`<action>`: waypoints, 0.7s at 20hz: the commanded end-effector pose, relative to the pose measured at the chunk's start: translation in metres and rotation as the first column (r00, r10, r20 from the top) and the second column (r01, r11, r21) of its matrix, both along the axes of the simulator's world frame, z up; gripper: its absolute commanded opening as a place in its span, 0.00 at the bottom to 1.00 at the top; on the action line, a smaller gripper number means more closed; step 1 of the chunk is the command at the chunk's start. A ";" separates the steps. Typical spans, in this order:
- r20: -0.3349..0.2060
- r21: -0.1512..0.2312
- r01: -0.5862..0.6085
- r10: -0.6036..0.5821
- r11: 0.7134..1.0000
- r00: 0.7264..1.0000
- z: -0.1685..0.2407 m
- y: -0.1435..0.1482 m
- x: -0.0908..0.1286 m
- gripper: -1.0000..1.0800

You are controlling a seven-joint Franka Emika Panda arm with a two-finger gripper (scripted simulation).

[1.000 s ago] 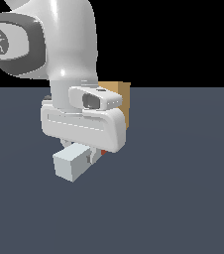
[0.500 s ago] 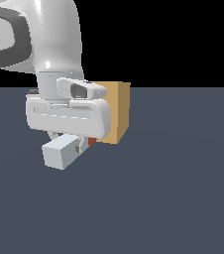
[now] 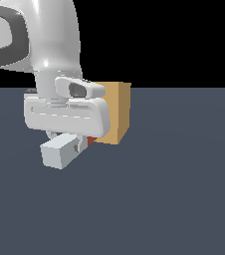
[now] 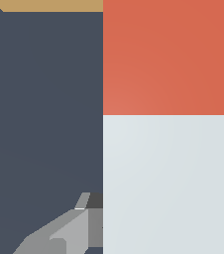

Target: Insert the peg into the horizontal hole in a box.

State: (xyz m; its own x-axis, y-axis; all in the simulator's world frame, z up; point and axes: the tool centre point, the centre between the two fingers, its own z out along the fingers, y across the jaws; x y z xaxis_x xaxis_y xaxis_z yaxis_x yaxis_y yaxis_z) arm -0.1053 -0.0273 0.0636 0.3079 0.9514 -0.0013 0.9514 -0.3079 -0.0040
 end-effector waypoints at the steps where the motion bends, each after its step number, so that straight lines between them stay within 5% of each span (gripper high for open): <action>1: 0.007 0.000 -0.001 0.001 1.000 1.000 0.003 -0.001 0.002 0.00; 14: 0.004 0.000 0.000 0.000 1.000 1.000 0.002 0.032 0.011 0.00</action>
State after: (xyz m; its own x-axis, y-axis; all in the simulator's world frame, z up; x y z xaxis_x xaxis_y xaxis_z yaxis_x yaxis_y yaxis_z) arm -0.0986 -0.0043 0.0637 0.3090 0.9511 -0.0018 0.9511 -0.3090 -0.0045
